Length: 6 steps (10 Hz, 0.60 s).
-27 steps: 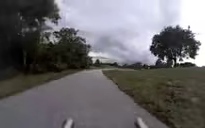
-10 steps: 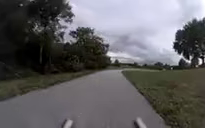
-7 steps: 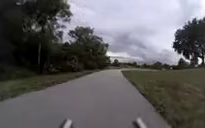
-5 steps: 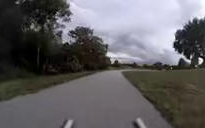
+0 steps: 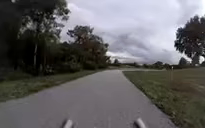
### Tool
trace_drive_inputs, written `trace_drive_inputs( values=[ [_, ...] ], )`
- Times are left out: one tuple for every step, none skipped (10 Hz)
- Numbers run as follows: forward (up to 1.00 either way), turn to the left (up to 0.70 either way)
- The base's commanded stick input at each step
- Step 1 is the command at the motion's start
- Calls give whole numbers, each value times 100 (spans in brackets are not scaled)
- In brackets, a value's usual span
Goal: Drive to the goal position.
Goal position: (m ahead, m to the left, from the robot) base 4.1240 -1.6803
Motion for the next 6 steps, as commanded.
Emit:
trace_drive_inputs(
  values=[
    [85, -34],
    [85, -27],
    [85, -16],
    [85, -6],
    [85, 0],
    [85, 0]
  ],
)
